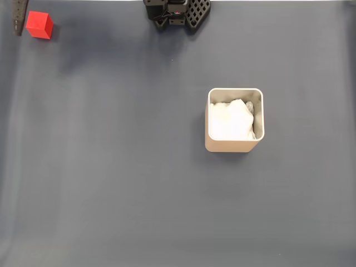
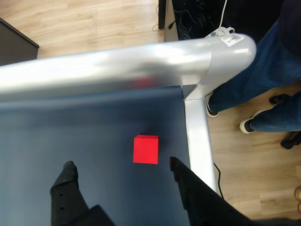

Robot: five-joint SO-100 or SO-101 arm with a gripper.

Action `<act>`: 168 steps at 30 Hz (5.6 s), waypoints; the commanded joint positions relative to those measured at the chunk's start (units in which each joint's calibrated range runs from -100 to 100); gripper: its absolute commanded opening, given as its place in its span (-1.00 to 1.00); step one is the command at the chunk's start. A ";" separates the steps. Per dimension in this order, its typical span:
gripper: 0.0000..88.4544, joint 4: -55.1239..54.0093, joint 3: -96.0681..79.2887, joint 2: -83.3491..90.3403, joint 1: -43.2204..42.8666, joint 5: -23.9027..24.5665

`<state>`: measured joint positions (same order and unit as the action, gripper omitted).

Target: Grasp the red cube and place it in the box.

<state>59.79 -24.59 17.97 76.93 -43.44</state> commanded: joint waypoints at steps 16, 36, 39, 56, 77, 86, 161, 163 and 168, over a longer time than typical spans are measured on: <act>0.06 -7.47 -4.40 -2.78 0.57 1.07; 0.09 -12.72 -5.49 -7.11 2.06 2.34; 0.09 -12.80 -5.49 -7.37 2.20 2.39; 0.10 -16.17 -7.77 -8.06 1.56 1.90; 0.02 -18.06 -8.77 -8.40 0.35 2.05; -0.45 -18.47 -9.59 -8.14 -0.28 0.93; -1.00 -3.94 3.72 20.24 -48.92 -3.76; -1.00 -3.86 3.17 21.45 -51.05 -3.71; -1.00 -1.97 2.89 23.44 -56.51 -3.71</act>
<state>56.86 -22.40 38.83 23.04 -47.45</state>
